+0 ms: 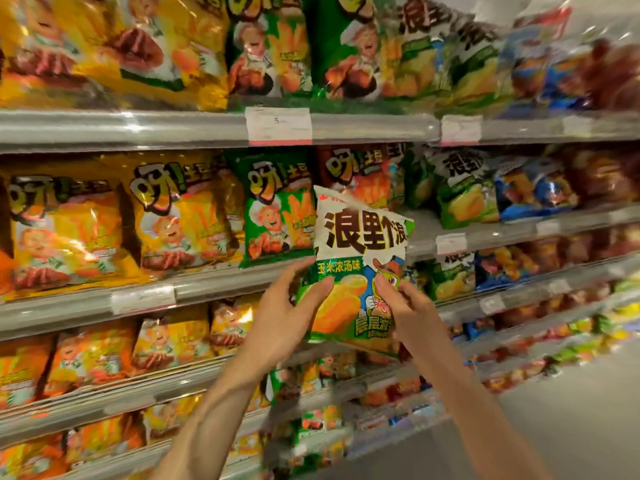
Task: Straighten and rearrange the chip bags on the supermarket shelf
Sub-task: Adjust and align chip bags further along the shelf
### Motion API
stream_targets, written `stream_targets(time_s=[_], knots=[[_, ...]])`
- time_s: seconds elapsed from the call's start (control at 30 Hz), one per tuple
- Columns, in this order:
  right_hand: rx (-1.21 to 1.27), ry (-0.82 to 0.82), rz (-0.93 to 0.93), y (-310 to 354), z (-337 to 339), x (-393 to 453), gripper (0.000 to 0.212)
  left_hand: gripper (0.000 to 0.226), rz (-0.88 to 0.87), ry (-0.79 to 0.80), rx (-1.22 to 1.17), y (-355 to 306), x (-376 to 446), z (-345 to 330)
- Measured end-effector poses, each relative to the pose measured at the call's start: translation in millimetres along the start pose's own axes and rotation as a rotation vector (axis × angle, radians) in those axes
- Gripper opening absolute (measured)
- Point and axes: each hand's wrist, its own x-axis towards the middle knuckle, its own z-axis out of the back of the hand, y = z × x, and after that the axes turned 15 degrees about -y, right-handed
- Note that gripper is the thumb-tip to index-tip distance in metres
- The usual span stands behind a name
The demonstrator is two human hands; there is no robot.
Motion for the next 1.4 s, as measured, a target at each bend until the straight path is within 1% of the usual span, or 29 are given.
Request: stream_targets(time_s=[0.03,0.07,0.13,0.17,0.2,0.27,0.3,0.4,0.47,0.53,0.6,0.63,0.7,0.8,0.83,0.87,0.97,1.0,1.1,1.2,1.27,1.33,1.4], knots=[[-0.008,-0.003,-0.026,1.8,9.6,12.5,0.057,0.039,-0.004,0.006,-0.001,-3.3,8.7,-14.1],[-0.015,-0.013,-0.037,6.6,19.2,25.1,0.055,0.043,-0.015,0.005,-0.007,-7.9,17.0,-27.5],[0.017,-0.023,-0.034,11.8,37.1,51.0,0.037,0.053,-0.028,-0.001,-0.023,-15.9,33.1,-52.9],[0.025,-0.034,-0.033,14.5,44.1,61.4,0.031,0.054,-0.03,-0.005,-0.028,-20.3,38.8,-64.3],[0.031,-0.048,-0.021,17.1,49.8,71.5,0.035,0.052,-0.037,-0.003,-0.033,-26.2,42.9,-74.4],[0.045,-0.041,0.01,17.3,60.1,91.4,0.053,0.049,-0.046,-0.008,-0.022,-33.3,50.4,-93.6],[0.046,-0.029,0.019,16.7,65.1,100.8,0.057,0.047,-0.044,-0.009,-0.011,-36.0,54.4,-102.4],[0.017,0.012,0.052,19.4,81.2,124.9,0.05,0.049,-0.059,-0.021,0.019,-42.9,63.5,-125.5],[-0.005,0.041,0.052,20.1,95.4,144.9,0.048,0.046,-0.067,-0.054,0.039,-47.3,69.4,-143.8],[0.001,0.106,0.056,17.7,111.6,170.5,0.04,0.042,-0.076,-0.083,0.054,-53.3,72.8,-164.7],[-0.005,0.162,0.074,19.6,128.5,198.0,0.035,0.047,-0.061,-0.124,0.043,-58.7,76.5,-187.6],[-0.016,0.186,0.076,22.4,136.5,211.3,0.036,0.051,-0.053,-0.147,0.046,-62.2,78.3,-199.3],[-0.059,0.217,0.087,26.5,150.1,238.6,0.046,0.056,-0.043,-0.178,0.033,-70.4,83.0,-222.5],[-0.14,0.247,0.128,28.8,163.4,275.9,0.071,0.058,-0.009,-0.209,-0.005,-78.8,96.4,-253.9],[-0.139,0.25,0.132,30.0,166.2,286.6,0.076,0.058,0.003,-0.212,0.003,-82.2,100.5,-262.4],[-0.132,0.247,0.138,31.0,168.0,297.7,0.074,0.058,0.015,-0.217,0.012,-83.6,105.0,-270.2],[-0.142,0.227,0.168,36.9,169.0,326.7,0.051,0.061,0.035,-0.227,0.035,-87.7,116.8,-290.4],[-0.155,0.215,0.177,37.7,168.0,334.1,0.047,0.061,0.037,-0.228,0.043,-87.8,121.7,-295.4],[-0.195,0.21,0.217,32.1,158.6,346.9,0.045,0.062,0.041,-0.243,0.058,-89.7,134.8,-305.0],[-0.257,0.268,0.271,18.9,145.5,346.3,0.043,0.063,0.052,-0.269,0.043,-81.2,139.5,-306.9],[-0.289,0.304,0.315,14.0,140.4,342.5,0.033,0.065,0.064,-0.261,0.026,-71.2,137.8,-307.6],[-0.281,0.302,0.324,11.5,137.6,344.0,0.027,0.066,0.071,-0.243,0.012,-65.0,138.2,-308.9],[-0.228,0.308,0.3,12.4,134.4,346.3,0.028,0.068,0.061,-0.235,0.018,-62.1,143.8,-310.1]])
